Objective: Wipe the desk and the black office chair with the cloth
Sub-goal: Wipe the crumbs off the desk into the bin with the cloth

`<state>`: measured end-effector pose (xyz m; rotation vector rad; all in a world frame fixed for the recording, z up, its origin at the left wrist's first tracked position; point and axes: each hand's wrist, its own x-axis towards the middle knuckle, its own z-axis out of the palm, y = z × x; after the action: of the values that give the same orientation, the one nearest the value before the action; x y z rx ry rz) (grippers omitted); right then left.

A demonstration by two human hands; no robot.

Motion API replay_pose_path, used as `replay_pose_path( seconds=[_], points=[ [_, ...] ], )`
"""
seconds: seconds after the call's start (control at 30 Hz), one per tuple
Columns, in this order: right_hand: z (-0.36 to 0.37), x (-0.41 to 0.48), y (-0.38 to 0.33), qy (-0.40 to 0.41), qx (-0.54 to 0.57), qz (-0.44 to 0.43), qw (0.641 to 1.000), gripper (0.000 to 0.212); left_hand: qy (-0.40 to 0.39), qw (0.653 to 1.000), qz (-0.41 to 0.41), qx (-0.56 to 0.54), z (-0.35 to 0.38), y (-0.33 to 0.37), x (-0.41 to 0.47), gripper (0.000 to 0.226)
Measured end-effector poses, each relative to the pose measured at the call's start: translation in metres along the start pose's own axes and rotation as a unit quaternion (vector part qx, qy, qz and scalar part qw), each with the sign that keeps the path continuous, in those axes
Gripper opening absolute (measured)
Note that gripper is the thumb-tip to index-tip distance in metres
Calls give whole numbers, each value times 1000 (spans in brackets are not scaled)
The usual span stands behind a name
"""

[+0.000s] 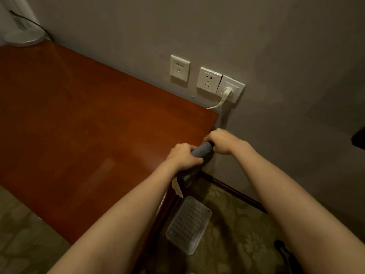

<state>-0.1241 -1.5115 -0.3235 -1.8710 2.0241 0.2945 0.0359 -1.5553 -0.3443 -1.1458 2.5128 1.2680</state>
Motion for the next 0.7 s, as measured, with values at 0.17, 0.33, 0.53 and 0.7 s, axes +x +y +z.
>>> replay_pose_path(
  seconds=[0.17,0.33,0.53,0.7],
  points=[
    [-25,27,-18,97,16,-15,995,35,73,996,16,52,-46,-8,3,40],
    [-30,66,-45,103,40,-30,993,36,100,991,-11,83,-80,-33,4,41],
    [-5,97,-70,15,49,-58,997,32,76,992,-52,81,-81,-75,7,40],
    [6,91,-65,25,42,-55,997,32,69,995,-70,-14,-54,-86,6,33]
  ],
)
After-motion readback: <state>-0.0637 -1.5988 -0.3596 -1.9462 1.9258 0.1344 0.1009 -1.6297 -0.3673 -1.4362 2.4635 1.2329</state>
